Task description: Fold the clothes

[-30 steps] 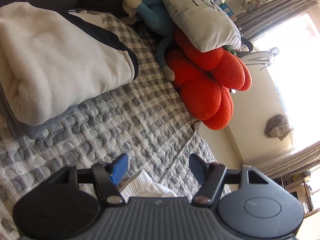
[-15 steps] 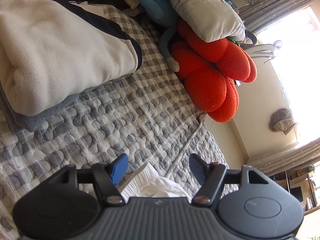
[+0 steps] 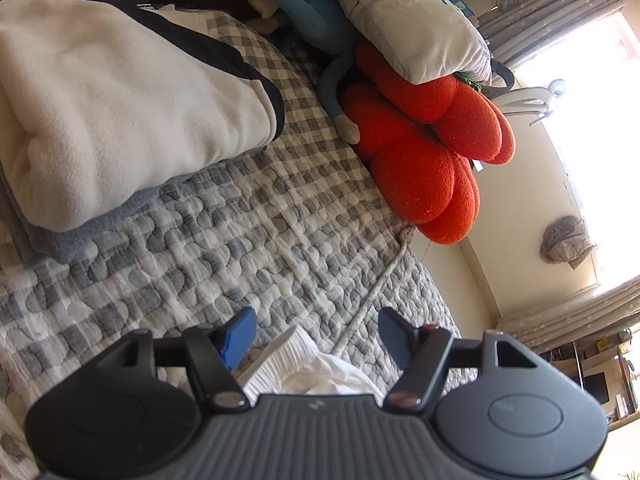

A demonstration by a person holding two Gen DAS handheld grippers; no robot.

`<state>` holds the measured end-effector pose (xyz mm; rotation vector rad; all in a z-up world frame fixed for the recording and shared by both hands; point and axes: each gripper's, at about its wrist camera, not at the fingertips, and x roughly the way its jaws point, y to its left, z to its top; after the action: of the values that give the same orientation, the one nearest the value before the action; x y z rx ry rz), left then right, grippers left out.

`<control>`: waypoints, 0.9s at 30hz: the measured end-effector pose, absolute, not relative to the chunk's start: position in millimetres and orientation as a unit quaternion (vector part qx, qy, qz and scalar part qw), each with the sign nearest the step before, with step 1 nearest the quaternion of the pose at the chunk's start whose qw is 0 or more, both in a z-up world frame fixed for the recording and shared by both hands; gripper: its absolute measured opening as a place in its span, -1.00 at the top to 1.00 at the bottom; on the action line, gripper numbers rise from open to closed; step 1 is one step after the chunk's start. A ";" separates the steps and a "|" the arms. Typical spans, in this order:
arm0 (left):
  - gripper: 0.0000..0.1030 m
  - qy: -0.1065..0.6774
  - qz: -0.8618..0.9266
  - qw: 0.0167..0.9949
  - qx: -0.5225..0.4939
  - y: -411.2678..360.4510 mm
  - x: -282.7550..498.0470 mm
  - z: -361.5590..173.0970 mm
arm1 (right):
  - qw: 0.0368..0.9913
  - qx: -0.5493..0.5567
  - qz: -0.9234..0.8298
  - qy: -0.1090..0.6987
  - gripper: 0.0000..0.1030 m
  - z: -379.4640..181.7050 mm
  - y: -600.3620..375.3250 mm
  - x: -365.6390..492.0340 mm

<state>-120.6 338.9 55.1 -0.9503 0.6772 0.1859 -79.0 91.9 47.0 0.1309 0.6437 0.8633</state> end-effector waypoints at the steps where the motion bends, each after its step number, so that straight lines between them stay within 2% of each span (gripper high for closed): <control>1: -0.33 0.319 0.087 0.831 -0.447 338.1 -120.5 55.4 | 0.856 0.040 0.409 0.314 -0.20 46.1 96.9 -68.7; 6: -0.33 0.326 0.090 0.826 -0.451 338.3 -117.5 51.0 | 0.827 -0.079 0.428 0.355 -0.20 28.5 139.6 -38.7; 9: -0.33 0.330 0.091 0.822 -0.455 338.8 -115.4 48.0 | 0.799 -0.111 0.451 0.382 -0.04 18.5 156.9 -34.7; 10: -0.33 0.331 0.089 0.821 -0.456 338.5 -114.7 47.8 | 0.799 -0.139 0.447 0.378 0.05 15.3 162.5 -37.5; 12: -0.33 0.330 0.083 0.822 -0.456 337.1 -114.1 49.0 | 0.800 -0.155 0.450 0.364 0.39 15.0 162.8 -40.8; 13: -0.33 0.329 0.081 0.824 -0.454 336.3 -113.9 49.8 | 0.800 -0.157 0.455 0.358 0.78 17.2 161.2 -42.5; 21: -0.33 0.328 0.087 0.825 -0.452 337.1 -114.6 50.5 | 0.813 -0.198 0.473 0.275 0.79 26.9 160.3 -61.8; 27: -0.33 0.327 0.092 0.825 -0.451 337.9 -114.9 50.4 | 0.812 -0.209 0.482 0.254 0.79 30.7 159.6 -63.4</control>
<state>-114.9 337.9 50.4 -0.9596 0.6954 0.1963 -63.4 159.6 30.7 -0.4455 0.5430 1.0300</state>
